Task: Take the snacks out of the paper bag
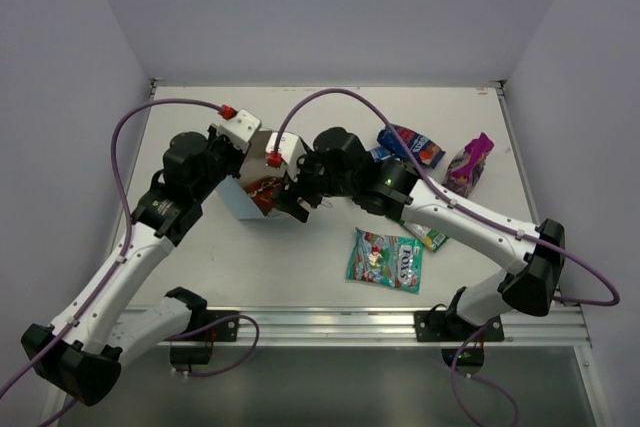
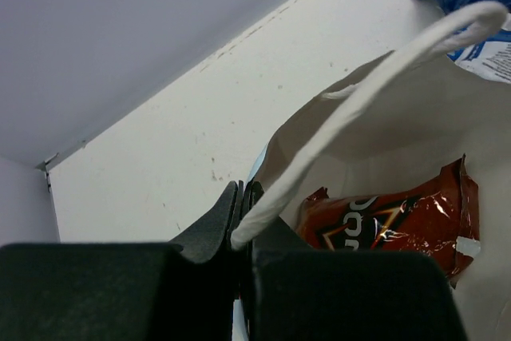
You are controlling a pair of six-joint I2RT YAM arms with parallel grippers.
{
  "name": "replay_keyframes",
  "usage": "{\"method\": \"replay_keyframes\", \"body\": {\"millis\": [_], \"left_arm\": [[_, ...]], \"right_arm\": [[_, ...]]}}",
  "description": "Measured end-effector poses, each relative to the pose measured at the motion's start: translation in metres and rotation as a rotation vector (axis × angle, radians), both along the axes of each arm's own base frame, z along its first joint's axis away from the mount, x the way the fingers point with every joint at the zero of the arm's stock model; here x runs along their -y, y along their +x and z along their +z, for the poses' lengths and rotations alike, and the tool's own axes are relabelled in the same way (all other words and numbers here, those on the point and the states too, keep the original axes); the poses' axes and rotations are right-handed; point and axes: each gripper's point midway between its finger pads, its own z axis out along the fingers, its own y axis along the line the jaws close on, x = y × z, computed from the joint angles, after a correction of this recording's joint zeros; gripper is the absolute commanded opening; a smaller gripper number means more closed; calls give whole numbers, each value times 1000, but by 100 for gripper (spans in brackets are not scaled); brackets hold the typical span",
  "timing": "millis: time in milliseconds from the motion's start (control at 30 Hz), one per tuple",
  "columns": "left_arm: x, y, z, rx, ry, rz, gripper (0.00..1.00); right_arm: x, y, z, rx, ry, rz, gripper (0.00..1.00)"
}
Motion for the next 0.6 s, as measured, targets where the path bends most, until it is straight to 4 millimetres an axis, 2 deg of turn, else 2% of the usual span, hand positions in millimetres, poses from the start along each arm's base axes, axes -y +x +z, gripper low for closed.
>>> {"method": "replay_keyframes", "body": {"millis": [100, 233, 367, 433, 500, 600], "left_arm": [[6, -4, 0, 8, 1, -48, 0], [10, -14, -3, 20, 5, -99, 0], [11, -21, 0, 45, 14, -130, 0], [11, -23, 0, 49, 21, -138, 0], [11, -23, -2, 48, 25, -140, 0], [11, -23, -6, 42, 32, -144, 0]], "right_arm": [[-3, -6, -4, 21, -4, 9, 77], [-4, 7, -14, 67, -14, -26, 71], [-4, 11, -33, 55, -50, -35, 71], [-5, 9, -35, 42, -55, -27, 72], [-5, 5, -29, 28, -53, -21, 72], [-5, 1, -5, 33, -3, -11, 72]]}}
